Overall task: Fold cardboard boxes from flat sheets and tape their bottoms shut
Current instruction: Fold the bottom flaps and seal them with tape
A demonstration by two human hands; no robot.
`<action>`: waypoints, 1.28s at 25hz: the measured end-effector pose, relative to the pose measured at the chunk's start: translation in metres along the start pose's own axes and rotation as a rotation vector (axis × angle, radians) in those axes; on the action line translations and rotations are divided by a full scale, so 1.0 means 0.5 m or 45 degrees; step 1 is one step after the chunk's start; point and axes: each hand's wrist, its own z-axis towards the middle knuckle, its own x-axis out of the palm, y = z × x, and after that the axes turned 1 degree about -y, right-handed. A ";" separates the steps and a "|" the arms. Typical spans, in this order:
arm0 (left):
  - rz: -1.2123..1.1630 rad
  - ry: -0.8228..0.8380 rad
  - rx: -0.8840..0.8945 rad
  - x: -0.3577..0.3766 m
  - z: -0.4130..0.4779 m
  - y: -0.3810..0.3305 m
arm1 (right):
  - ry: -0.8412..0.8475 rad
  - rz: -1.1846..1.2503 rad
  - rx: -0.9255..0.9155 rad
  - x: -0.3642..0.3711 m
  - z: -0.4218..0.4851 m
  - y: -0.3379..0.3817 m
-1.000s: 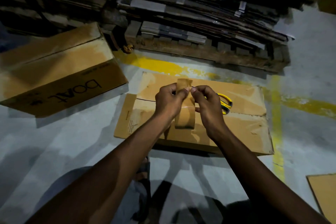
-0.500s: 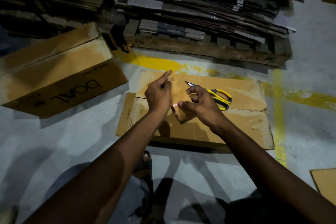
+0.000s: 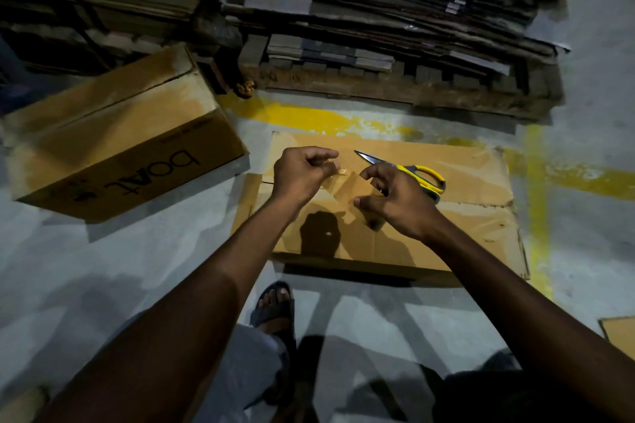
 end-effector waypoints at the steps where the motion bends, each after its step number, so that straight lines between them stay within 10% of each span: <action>1: 0.070 0.002 0.041 -0.002 0.000 0.003 | 0.017 -0.037 -0.015 -0.002 -0.001 0.000; 17: -0.251 -0.442 -0.085 -0.069 0.100 0.028 | -0.008 -0.451 -0.231 0.072 0.081 0.021; 32: -0.400 -0.699 -0.373 -0.160 0.269 0.369 | -0.151 -0.477 -0.527 0.286 0.256 -0.098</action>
